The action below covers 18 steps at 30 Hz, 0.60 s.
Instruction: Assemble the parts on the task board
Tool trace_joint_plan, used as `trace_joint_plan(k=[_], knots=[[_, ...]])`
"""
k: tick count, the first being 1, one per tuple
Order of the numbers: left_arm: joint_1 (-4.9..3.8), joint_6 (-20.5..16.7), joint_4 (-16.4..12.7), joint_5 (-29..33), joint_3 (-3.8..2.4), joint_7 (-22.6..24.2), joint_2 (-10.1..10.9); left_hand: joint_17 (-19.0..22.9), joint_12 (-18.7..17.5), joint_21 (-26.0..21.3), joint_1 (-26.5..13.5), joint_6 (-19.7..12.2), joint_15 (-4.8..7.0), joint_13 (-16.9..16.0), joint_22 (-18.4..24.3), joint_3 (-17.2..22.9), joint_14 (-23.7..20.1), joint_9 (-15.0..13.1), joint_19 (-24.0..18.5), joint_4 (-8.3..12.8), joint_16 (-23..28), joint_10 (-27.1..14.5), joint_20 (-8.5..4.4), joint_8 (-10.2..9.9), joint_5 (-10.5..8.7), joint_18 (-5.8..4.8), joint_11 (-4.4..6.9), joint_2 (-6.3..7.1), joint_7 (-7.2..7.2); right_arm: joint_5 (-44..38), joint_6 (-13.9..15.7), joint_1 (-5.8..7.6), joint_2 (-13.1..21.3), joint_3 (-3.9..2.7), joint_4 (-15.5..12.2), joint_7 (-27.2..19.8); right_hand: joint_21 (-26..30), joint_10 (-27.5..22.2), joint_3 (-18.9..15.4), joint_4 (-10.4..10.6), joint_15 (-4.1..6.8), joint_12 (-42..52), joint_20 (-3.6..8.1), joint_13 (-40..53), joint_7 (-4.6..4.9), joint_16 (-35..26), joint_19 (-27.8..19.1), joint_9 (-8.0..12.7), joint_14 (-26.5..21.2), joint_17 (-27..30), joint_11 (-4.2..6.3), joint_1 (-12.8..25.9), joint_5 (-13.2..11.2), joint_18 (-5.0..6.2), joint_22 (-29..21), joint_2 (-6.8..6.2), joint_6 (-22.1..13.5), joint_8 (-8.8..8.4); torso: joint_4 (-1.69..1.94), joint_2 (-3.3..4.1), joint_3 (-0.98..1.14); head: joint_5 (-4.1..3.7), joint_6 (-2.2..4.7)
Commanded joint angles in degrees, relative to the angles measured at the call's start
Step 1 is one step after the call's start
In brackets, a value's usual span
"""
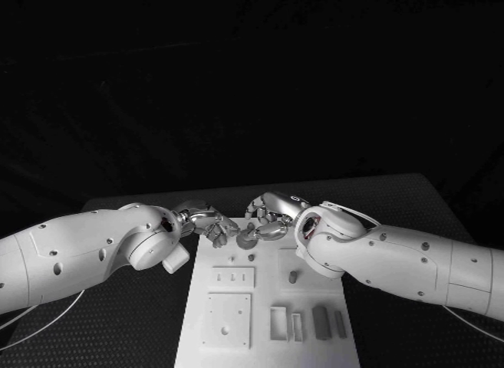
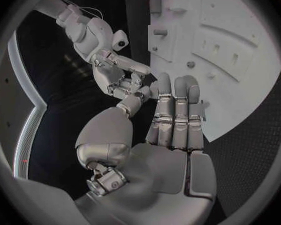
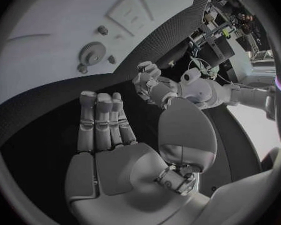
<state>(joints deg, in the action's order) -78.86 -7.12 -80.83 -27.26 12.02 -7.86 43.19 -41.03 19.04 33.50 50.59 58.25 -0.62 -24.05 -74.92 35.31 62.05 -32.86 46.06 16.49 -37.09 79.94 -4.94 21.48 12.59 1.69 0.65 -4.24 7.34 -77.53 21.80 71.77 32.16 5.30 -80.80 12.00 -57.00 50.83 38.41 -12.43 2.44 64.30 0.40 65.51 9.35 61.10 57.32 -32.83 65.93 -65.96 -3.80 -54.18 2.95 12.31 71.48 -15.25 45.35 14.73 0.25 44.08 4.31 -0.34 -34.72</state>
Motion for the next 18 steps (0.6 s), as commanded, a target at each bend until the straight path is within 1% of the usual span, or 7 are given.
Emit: trace_joint_plan(k=[1,5,7,10,12,15,18], knots=[[-0.08,0.38,0.07,-3.12,-0.05,-2.16,-0.07,-0.09,0.57,0.49,-0.37,3.95,0.32,-0.52,-1.24,-0.08,0.08,-5.91,-0.19,0.16,-0.42,-0.24,-0.33,0.29,0.26,-0.38,0.43,-0.43,-3.75,5.32,3.96,-0.02,1.47,-0.02,0.23,-4.75,0.97,-1.13,-1.26,0.63,-0.5,-0.25,-0.67,-0.52,1.3,-0.74,-1.33,0.54,-1.18,0.52,-0.47,0.07,1.39,1.79,-0.27,-0.73,-1.76,-0.75,0.06,0.0,0.03,0.14,-0.13],[-0.09,1.21,0.12,-5.06,-0.05,-3.37,0.15,-0.08,1.23,0.88,-0.56,3.94,0.43,-1.15,-1.23,-0.03,0.01,-6.66,-0.3,0.19,-0.9,-0.55,-0.49,0.19,0.05,-0.46,0.51,-0.54,-3.79,9.26,6.57,0.04,4.07,-0.1,0.62,-7.87,2.57,-2.81,-3.41,1.91,-0.89,-0.32,-2.0,-2.08,1.64,-1.82,-3.08,1.25,-2.86,1.84,-0.84,-0.73,4.11,1.86,-0.7,-0.81,-1.83,-1.0,0.03,-0.02,0.06,0.44,-0.34],[-0.09,1.38,-0.05,-6.0,-0.04,-3.91,0.28,-0.26,1.93,1.39,-0.46,3.97,0.71,-1.71,-1.3,0.01,0.45,-7.14,-0.06,0.21,-1.64,-0.33,-0.7,0.1,0.16,-0.41,0.77,-0.45,-3.83,10.7,8.14,0.19,5.02,-0.35,1.31,-8.7,3.08,-3.27,-4.19,2.24,-0.88,-0.39,-2.42,-2.83,1.65,-2.15,-3.62,1.45,-3.41,2.34,-0.87,-0.89,5.7,1.99,-0.81,-0.69,-1.62,-0.93,-0.04,0.0,0.05,0.51,-0.42],[-0.1,1.44,-0.18,-8.24,-0.04,-4.57,0.29,-0.87,3.48,2.72,-0.21,4.15,1.45,-2.91,-1.34,0.03,1.26,-7.93,0.69,0.23,-3.59,0.46,-1.35,-0.19,0.6,-0.34,1.37,-0.17,-3.96,12.93,8.65,0.67,6.14,-0.84,2.54,-10.01,4.26,-4.01,-4.72,2.8,-1.07,-0.98,-3.13,-4.25,1.73,-3.27,-4.69,1.76,-4.45,3.55,-0.99,-1.19,7.16,2.01,-1.21,-0.37,-1.59,-0.95,-0.07,0.01,0.04,0.54,-0.45],[-0.1,1.55,-0.26,-10.14,-0.03,-5.11,0.23,-1.03,4.18,3.37,-0.21,4.29,1.72,-3.57,-1.3,0.04,1.32,-8.32,0.87,0.22,-4.42,0.49,-1.65,-0.45,0.77,-0.38,1.55,-0.04,-4.02,15.67,9.54,1.24,6.64,-0.94,3.26,-11.22,4.37,-4.01,-4.81,2.93,-1.06,-0.94,-3.26,-4.54,1.72,-3.3,-4.69,1.83,-4.44,3.76,-0.97,-1.37,7.38,2.08,-1.25,-0.23,-1.51,-0.91,-0.06,-0.03,0.06,0.58,-0.53],[-0.11,1.09,-0.79,-14.01,-0.01,-6.42,0.22,-1.54,6.05,5.04,-0.1,4.61,2.56,-5.06,-1.33,-0.01,2.17,-8.91,1.79,0.19,-6.66,1.07,-2.42,-1.05,0.64,-0.28,2.12,0.19,-4.22,19.96,9.43,1.99,7.4,-1.31,3.74,-12.8,4.84,-4.09,-4.91,3.2,-1.02,-1.06,-3.61,-5.42,1.65,-3.73,-4.93,1.95,-4.62,4.49,-0.9,-1.81,7.56,2.22,-1.42,0.13,-1.14,-0.72,-0.07,-0.09,0.12,0.53,-0.62],[-0.11,0.44,-1.29,-16.56,0.05,-7.64,0.01,-2.2,8.6,7.08,0.07,4.99,3.56,-6.85,-1.37,-0.14,3.1,-9.45,2.86,0.21,-9.36,1.77,-3.32,-1.65,0.62,-0.15,2.66,0.36,-4.57,23.58,9.02,2.97,7.73,-1.77,4.42,-13.95,6.55,-4.41,-4.95,3.58,-1.15,-2.54,-4.56,-8.49,1.63,-5.72,-6.05,2.32,-5.31,7.11,-0.98,-2.4,7.85,2.3,-2.08,0.5,-0.99,-0.62,-0.12,-0.08,0.16,0.45,-0.9]])
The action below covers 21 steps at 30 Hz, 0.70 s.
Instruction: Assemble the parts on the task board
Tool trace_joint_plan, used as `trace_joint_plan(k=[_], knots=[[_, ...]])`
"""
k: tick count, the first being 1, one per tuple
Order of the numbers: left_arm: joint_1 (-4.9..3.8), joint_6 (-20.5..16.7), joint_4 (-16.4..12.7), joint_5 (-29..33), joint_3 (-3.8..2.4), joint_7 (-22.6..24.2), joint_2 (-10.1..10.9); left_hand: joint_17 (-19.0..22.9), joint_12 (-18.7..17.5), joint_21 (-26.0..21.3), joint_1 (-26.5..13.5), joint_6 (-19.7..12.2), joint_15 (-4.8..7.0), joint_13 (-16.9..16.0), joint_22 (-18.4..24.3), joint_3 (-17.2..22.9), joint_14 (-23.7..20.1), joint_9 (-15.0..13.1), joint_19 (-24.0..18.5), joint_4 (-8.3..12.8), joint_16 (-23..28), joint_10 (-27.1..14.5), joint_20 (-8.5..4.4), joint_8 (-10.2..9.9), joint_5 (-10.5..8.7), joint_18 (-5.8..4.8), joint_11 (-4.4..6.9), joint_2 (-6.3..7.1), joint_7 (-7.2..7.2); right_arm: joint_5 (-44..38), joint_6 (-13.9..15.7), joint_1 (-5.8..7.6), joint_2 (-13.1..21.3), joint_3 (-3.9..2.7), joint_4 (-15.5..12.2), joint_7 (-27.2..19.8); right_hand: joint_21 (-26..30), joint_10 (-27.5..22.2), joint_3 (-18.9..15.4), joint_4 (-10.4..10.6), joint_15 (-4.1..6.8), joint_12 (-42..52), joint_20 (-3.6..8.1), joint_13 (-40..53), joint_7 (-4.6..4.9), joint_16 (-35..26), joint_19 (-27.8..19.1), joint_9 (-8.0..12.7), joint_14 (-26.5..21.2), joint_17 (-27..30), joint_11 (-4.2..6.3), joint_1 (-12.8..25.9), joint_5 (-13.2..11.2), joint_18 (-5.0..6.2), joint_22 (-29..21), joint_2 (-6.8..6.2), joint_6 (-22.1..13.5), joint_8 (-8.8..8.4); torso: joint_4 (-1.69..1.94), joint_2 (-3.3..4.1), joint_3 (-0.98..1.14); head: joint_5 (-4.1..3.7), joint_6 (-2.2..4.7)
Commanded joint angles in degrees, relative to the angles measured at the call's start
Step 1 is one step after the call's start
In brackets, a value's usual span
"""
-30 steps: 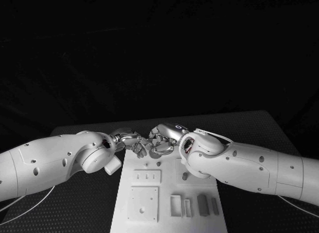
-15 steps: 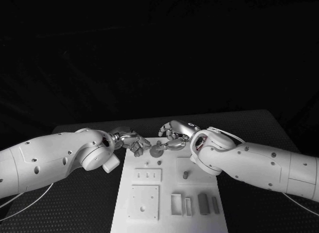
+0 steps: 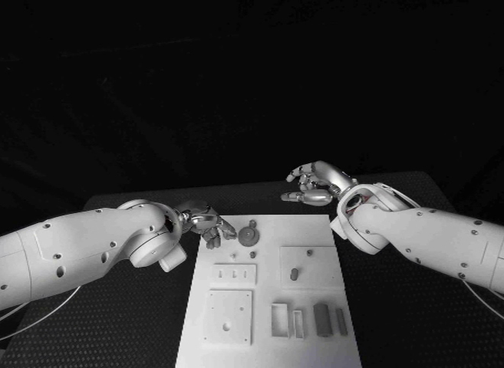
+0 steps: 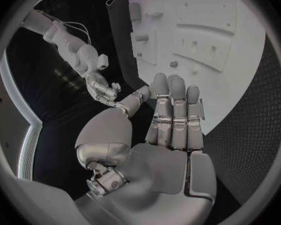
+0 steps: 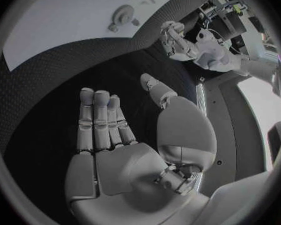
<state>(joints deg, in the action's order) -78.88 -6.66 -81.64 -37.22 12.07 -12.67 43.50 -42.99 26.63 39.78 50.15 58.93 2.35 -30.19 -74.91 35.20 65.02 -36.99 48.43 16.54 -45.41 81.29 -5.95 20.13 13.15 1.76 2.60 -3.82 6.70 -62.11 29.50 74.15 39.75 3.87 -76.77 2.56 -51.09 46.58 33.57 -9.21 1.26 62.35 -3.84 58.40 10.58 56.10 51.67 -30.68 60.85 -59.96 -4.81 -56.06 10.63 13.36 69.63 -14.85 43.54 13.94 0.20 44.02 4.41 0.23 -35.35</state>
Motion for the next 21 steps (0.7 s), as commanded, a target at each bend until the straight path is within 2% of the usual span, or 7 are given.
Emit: trace_joint_plan(k=[1,5,9,10,12,15,21], knots=[[-0.09,-0.02,-0.58,-7.04,0.01,-3.14,-0.39,-0.54,2.32,1.63,0.63,4.35,1.05,-1.55,-1.4,-0.05,0.7,-5.45,0.99,0.16,-2.23,0.92,-2.68,-0.57,0.05,-0.14,0.93,-0.04,-4.12,9.17,1.26,0.79,0.25,-0.54,0.5,-4.79,0.85,-0.14,-0.19,0.36,0.04,-0.71,-0.47,-1.97,0.44,-0.9,-0.44,0.26,-0.26,1.55,0.04,-0.67,0.3,1.34,-0.3,0.15,0.85,0.2,-0.03,-0.02,0.02,-0.18,-0.4],[-0.08,-0.49,-1.11,-10.95,0.09,-5.08,-0.93,-1.91,9.77,5.5,1.11,5.0,3.15,-7.3,-1.35,-0.27,2.32,-5.88,3.09,0.18,-7.39,1.47,-4.43,-1.63,0.12,0.13,1.72,0.45,-4.63,16.38,-1.79,1.87,0.23,-1.64,2.18,-7.54,1.7,-0.45,-0.58,0.34,-0.07,-1.18,-1.06,-3.9,0.5,-1.51,-0.93,0.52,-0.75,2.94,-0.01,-0.84,0.73,1.51,-0.51,0.49,1.03,0.34,0.06,-0.09,0.0,-0.36,-1.02],[-0.07,-1.13,-1.74,-13.74,0.17,-7.1,-1.25,-3.34,16.39,9.17,1.6,5.35,5.32,-12.44,-1.3,-0.23,4.49,-6.12,5.62,0.0,-12.09,1.83,-6.07,-2.51,0.54,0.62,2.37,0.64,-5.23,21.12,-4.76,2.73,-0.17,-1.83,4.26,-9.85,6.12,-0.58,-0.48,-0.57,-0.41,-4.67,-2.32,-8.86,0.49,-6.75,-2.39,0.68,-1.23,7.33,-0.09,-0.49,1.8,1.58,-3.15,2.21,1.97,0.96,0.15,-0.02,-0.05,-0.46,-1.43],[-0.07,-1.02,-1.88,-13.9,0.22,-7.61,-1.34,-3.59,17.7,9.91,1.69,5.44,5.75,-13.39,-1.31,-0.2,4.97,-6.2,6.12,0.18,-13.05,1.93,-6.41,-2.69,0.66,0.73,2.46,0.71,-5.32,22.11,-5.22,2.86,-0.36,-1.86,4.85,-10.12,8.97,0.19,-0.93,-1.46,-0.68,-6.87,-3.14,-12.16,0.55,-10.38,-2.09,0.91,-0.05,9.79,-0.23,0.34,1.91,1.6,-5.26,2.86,2.17,1.13,0.17,0.01,-0.06,-0.49,-1.58],[-0.07,-0.85,-2.14,-14.79,0.45,-8.7,-1.5,-4.5,20.89,11.78,1.82,5.55,6.98,-15.58,-1.41,-0.25,6.46,-6.34,8.17,0.07,-15.72,2.21,-7.21,-3.06,0.9,1.06,2.62,0.71,-5.46,23.5,-5.03,3.09,-0.62,-1.91,5.68,-10.27,11.76,-0.6,-0.68,-2.22,-1.31,-8.78,-3.68,-14.6,0.43,-13.87,-3.22,1.12,-0.51,11.22,-0.28,0.48,2.2,1.49,-6.99,3.84,2.05,1.17,0.22,0.03,-0.04,-0.56,-1.86],[-0.07,-0.88,-2.6,-15.62,1.47,-9.82,-1.5,-5.3,23.51,14.02,1.78,5.62,8.28,-17.38,-1.45,-0.16,7.61,-6.54,10.27,0.17,-18.4,1.32,-8.18,-3.56,1.59,1.52,2.62,0.77,-5.44,23.82,-4.8,3.25,-0.86,-1.92,6.36,-10.41,13.59,-0.73,-1.19,-3.16,-1.73,-9.53,-4.32,-16.88,0.65,-16.91,-3.12,1.46,0.24,11.77,-0.53,0.64,2.33,1.64,-8.27,4.31,1.75,1.17,0.32,0.0,-0.03,-0.56,-2.22],[-0.03,-0.5,-2.8,-15.4,1.7,-10.41,-1.99,-6.14,25.47,17.47,1.36,6.12,8.98,-18.33,-1.45,-0.03,8.94,-6.44,12.31,0.17,-21.58,0.51,-9.37,-4.26,2.79,2.15,2.81,1.04,-5.61,23.84,-5.02,3.33,-1.11,-1.93,6.45,-10.41,14.6,-1.23,-1.43,-3.62,-2.01,-9.35,-4.62,-18.37,0.88,-18.9,-3.18,1.8,0.57,11.33,-0.81,0.5,2.18,1.64,-8.75,4.48,1.78,1.31,0.25,0.05,-0.08,-0.35,-2.99]])
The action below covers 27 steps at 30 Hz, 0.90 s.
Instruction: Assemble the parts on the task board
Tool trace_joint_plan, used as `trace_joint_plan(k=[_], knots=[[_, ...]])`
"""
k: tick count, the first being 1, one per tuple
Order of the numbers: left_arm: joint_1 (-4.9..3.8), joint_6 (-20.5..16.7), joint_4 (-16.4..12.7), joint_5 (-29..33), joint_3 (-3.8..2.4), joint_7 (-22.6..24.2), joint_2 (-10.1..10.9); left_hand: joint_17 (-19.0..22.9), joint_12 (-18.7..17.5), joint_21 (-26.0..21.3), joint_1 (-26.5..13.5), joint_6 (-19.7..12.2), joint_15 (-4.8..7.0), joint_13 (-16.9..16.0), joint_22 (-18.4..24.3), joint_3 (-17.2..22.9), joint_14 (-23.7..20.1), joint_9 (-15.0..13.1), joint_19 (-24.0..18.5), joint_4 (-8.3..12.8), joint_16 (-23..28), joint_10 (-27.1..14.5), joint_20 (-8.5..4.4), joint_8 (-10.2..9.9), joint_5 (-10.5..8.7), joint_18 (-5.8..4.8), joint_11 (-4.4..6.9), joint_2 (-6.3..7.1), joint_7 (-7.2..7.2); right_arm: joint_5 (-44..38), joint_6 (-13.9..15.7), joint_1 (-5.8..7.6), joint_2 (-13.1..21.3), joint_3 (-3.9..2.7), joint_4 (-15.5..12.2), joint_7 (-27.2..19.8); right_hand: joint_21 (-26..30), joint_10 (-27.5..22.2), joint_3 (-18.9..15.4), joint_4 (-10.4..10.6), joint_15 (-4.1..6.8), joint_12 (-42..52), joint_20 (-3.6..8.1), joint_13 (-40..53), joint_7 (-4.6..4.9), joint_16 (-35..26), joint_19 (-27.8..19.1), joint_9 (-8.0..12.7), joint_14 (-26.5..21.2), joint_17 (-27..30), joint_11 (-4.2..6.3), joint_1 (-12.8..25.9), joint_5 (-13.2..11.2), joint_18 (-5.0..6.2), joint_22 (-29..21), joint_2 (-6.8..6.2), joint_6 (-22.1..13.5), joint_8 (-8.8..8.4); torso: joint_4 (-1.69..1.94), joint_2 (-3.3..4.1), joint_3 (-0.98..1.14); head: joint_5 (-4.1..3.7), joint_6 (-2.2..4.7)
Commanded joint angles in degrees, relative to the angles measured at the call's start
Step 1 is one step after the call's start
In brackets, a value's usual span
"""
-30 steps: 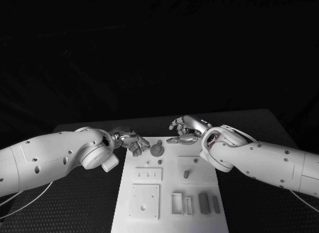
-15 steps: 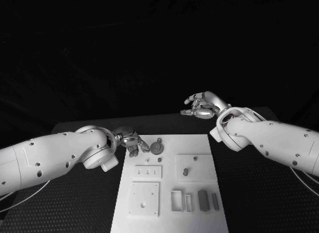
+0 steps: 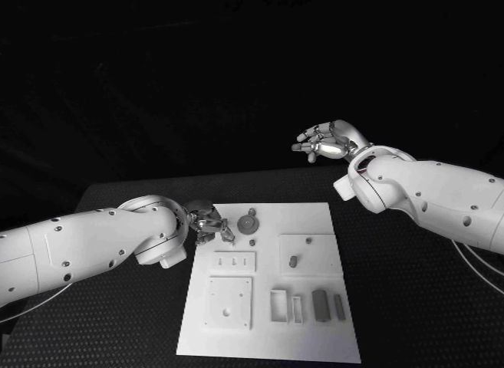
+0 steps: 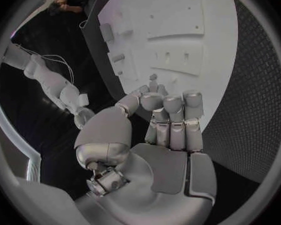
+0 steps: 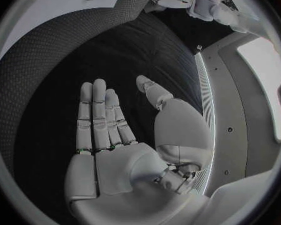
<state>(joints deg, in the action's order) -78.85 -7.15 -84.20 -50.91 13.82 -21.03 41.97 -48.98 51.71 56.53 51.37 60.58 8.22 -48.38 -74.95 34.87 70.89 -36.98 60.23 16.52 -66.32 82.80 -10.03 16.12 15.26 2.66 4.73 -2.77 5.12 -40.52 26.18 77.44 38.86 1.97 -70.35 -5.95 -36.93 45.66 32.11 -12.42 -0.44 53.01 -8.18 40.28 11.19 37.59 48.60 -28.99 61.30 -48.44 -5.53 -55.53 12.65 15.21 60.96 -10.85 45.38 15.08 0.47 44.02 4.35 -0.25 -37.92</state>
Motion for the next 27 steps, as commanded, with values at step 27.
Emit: trace_joint_plan(k=[27], knots=[[2.49,0.4,2.31,-1.54,-0.05,-2.73,-3.22,-0.01,2.4,4.33,-3.83,8.62,3.94,0.03,-1.21,0.76,3.14,-6.7,-0.08,0.17,-4.21,-1.43,-5.75,0.53,4.92,1.7,1.75,-0.38,-5.17,2.05,-2.44,0.06,-0.86,-0.04,0.19,-1.28,1.89,-1.88,-0.2,-0.76,-0.92,0.56,-0.98,-2.39,0.48,-3.18,-1.44,0.75,-0.31,-1.6,-0.52,-0.47,-0.02,-0.21,-0.1,0.73,-0.35,0.28,-0.03,0.07,-0.08,0.27,-2.57]])
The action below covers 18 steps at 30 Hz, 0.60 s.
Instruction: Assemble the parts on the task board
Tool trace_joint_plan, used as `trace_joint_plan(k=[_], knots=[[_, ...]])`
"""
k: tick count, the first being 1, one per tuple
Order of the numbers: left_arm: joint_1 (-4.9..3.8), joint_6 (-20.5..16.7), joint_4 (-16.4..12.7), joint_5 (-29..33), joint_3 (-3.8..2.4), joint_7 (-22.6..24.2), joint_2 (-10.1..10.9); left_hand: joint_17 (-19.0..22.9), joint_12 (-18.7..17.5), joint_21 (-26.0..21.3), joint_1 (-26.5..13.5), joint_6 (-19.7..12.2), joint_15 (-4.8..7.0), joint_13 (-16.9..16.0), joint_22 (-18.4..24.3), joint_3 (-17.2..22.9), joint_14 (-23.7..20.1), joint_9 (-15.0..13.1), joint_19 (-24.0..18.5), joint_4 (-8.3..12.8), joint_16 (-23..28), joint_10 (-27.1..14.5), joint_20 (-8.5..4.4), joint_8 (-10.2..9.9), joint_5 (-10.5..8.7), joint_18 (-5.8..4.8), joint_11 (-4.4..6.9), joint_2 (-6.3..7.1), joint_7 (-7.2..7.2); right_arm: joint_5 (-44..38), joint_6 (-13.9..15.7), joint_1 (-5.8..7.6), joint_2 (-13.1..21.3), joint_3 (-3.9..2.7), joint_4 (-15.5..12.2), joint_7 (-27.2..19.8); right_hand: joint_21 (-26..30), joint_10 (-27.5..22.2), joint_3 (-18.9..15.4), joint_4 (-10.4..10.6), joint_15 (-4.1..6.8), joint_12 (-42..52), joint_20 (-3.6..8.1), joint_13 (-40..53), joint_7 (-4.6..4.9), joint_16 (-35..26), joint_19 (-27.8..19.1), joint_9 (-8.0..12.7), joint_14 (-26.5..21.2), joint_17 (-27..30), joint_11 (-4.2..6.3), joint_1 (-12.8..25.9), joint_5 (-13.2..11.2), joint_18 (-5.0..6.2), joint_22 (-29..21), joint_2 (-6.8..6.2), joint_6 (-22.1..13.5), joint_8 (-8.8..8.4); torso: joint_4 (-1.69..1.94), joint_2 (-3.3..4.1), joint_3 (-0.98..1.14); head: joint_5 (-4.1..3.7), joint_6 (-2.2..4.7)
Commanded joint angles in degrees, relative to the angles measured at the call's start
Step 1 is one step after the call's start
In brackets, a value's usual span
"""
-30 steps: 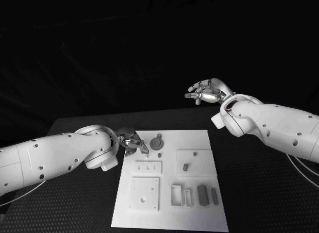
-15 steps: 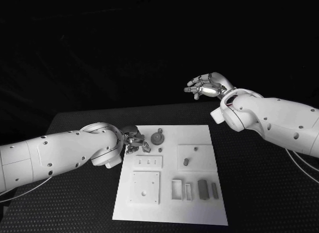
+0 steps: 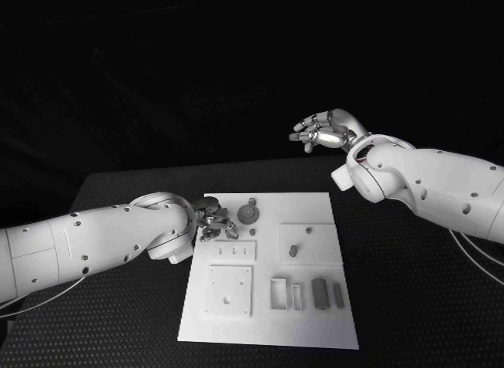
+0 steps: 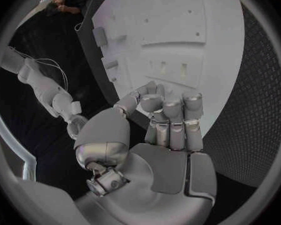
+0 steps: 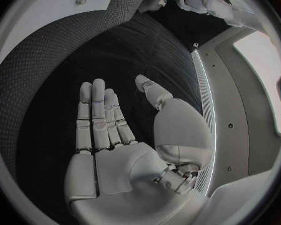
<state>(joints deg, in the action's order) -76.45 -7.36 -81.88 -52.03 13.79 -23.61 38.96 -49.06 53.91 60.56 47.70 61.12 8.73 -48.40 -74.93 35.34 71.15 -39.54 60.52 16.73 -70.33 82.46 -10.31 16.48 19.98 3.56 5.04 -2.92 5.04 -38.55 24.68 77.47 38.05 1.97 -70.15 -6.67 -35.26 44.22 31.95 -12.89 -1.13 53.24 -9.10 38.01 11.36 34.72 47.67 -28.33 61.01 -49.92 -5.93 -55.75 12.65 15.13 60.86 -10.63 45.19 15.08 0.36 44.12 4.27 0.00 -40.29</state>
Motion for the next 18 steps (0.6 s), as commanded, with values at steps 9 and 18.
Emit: trace_joint_plan(k=[9,18], knots=[[0.43,0.94,-0.48,-1.43,-0.02,-0.31,0.18,0.55,0.57,0.83,-0.9,9.0,3.5,0.37,-1.15,0.79,2.65,-4.35,-0.82,0.0,-0.75,-1.29,-5.43,0.37,2.41,0.9,1.71,-0.22,-5.38,0.03,-0.97,0.02,-0.02,-0.04,0.05,-0.44,0.4,-0.69,-0.01,-0.24,-0.31,0.62,-0.2,-0.59,0.33,-0.86,-0.65,0.25,0.02,-0.57,-0.19,-0.32,0.52,-0.14,0.11,0.67,-0.13,0.37,0.06,-0.05,0.01,0.05,-0.4],[0.85,1.0,-1.42,-4.85,-0.02,-0.24,0.69,0.74,0.76,1.05,-1.3,9.55,3.49,0.52,-1.12,0.84,2.68,-4.5,-0.92,-0.02,-1.07,-1.25,-5.39,0.58,3.06,0.91,1.84,-0.28,-5.53,-0.08,-1.14,0.02,-0.07,-0.03,0.3,-0.32,0.51,-0.83,0.01,-0.23,-0.34,0.9,-0.25,-0.95,0.33,-1.25,-0.7,0.37,0.11,-0.97,-0.21,-0.38,1.12,-0.13,0.22,0.71,-0.11,0.44,0.09,-0.02,-0.04,0.16,-0.69]])
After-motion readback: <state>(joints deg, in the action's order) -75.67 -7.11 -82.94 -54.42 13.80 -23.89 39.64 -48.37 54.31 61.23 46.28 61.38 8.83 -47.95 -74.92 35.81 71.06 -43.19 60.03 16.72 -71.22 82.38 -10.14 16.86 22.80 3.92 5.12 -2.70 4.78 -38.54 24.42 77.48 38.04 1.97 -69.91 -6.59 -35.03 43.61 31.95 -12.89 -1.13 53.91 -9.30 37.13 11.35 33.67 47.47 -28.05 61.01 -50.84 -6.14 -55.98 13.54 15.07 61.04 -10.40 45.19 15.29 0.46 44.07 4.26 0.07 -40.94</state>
